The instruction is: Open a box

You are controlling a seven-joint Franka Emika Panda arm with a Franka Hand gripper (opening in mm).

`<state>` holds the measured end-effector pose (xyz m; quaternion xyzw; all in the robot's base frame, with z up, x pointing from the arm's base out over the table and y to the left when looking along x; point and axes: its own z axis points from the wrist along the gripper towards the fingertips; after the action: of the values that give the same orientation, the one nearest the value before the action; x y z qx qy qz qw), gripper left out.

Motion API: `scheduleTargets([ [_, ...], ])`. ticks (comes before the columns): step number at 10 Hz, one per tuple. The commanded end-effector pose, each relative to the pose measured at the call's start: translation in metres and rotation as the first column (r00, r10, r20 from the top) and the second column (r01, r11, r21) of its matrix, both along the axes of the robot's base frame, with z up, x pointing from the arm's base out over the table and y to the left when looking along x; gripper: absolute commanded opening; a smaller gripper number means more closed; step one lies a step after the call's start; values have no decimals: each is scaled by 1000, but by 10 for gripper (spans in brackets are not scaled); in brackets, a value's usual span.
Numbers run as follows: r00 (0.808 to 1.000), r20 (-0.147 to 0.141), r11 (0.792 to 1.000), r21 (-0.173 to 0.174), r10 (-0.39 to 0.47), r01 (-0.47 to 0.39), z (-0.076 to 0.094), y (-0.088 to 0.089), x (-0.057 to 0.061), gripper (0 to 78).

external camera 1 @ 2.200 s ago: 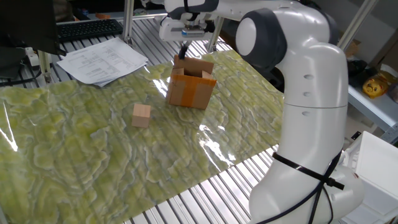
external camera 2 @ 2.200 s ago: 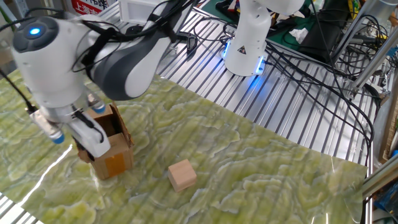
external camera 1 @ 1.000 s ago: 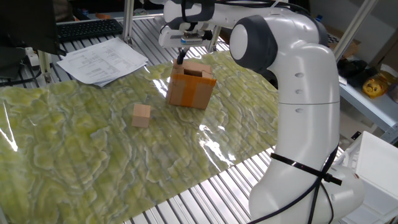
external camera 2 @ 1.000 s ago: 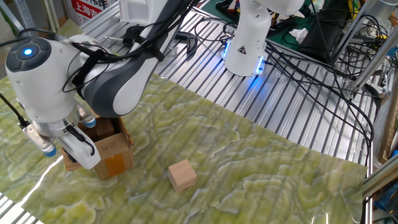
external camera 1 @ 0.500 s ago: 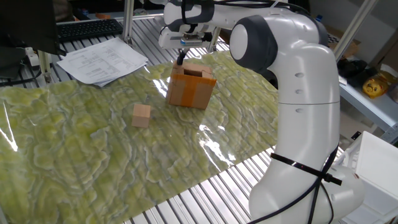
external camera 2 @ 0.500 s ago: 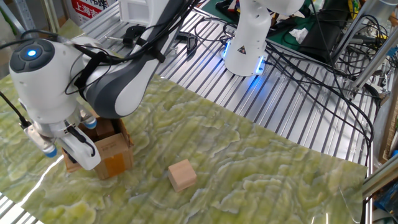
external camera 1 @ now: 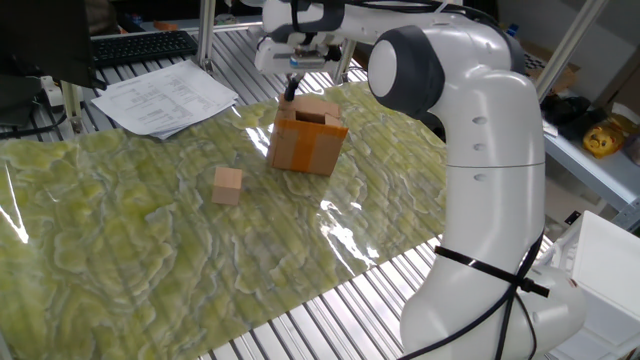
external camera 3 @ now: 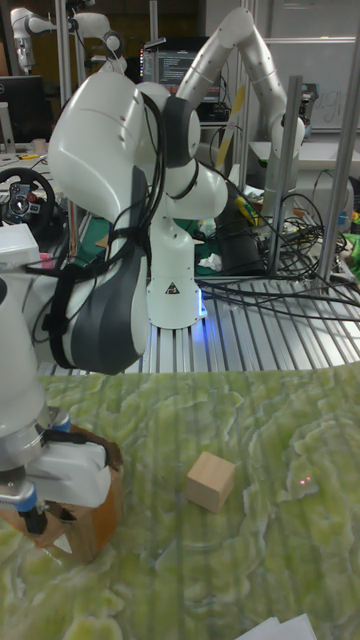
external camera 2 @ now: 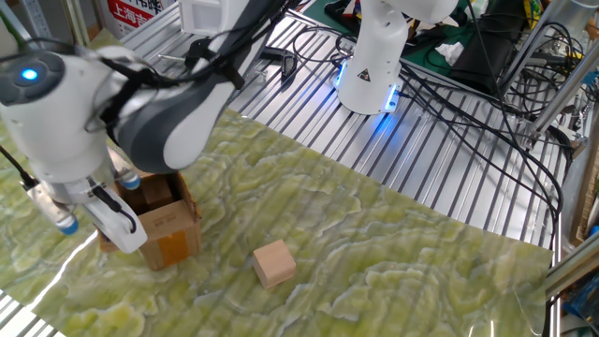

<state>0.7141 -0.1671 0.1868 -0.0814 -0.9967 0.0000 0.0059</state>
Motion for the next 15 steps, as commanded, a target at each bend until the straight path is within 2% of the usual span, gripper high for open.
scheduleTargets([
  [1, 1000, -23, 1000, 6, 4, -4, 11, 5, -7, 0],
  [2, 1000, -23, 1000, 10, 6, -6, 8, 8, -16, 0],
  [3, 1000, -23, 1000, 11, 6, -6, 8, 9, -18, 0],
  [4, 1000, -23, 1000, 11, 12, -11, 5, 13, -33, 0],
  [5, 1000, -24, 1000, 11, 17, -17, 6, 15, -41, 0],
  [6, 1000, -25, 1000, 11, 19, -19, 6, 16, -43, 0],
  [7, 999, -25, 1000, 6, 26, -26, 6, 18, -51, 0],
  [11, 999, -33, 999, -7, 37, -37, 5, 20, -64, 0],
  [13, 998, -39, 998, -31, 56, -58, 4, 20, -70, 0],
  [15, 997, -40, 997, -40, 60, -61, 4, 20, -73, 0],
])
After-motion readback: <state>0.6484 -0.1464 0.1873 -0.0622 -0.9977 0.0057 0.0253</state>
